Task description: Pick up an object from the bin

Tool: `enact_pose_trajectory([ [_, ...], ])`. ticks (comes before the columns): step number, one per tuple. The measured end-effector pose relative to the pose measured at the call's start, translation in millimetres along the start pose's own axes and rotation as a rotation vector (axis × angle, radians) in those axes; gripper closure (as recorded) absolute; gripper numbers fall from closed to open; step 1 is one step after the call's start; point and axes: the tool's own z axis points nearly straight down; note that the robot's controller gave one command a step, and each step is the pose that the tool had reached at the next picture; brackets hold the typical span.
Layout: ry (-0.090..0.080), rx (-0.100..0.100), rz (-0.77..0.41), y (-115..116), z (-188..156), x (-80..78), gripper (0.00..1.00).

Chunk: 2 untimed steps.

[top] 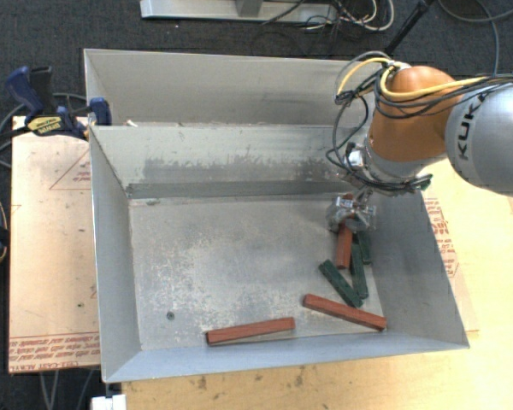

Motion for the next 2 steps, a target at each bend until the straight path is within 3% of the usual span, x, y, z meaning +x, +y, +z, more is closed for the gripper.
enact_pose_trajectory([
  [1, 0.000, 0.003, 0.002, -1.8, -51.8, -2.0, 1.00],
  [2, 0.000, -0.002, 0.006, -2.2, -52.8, -3.2, 1.00],
])
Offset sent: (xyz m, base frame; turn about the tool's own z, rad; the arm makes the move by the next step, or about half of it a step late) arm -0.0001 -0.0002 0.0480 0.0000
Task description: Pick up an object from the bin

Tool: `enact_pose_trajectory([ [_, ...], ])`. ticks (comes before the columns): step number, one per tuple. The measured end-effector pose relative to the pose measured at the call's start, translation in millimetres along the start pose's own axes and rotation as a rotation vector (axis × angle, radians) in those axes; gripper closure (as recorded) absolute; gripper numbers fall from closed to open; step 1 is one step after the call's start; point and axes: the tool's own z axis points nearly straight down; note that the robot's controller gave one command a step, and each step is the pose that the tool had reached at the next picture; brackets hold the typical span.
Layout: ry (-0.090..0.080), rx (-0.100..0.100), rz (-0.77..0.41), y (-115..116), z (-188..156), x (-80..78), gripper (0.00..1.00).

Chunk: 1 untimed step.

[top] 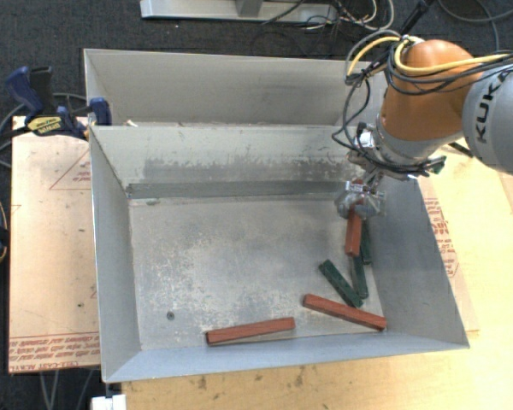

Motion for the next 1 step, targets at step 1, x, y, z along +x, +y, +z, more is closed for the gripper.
enact_pose_trajectory([
  [1, 0.000, 0.007, 0.003, -1.8, -71.4, -2.1, 1.00],
])
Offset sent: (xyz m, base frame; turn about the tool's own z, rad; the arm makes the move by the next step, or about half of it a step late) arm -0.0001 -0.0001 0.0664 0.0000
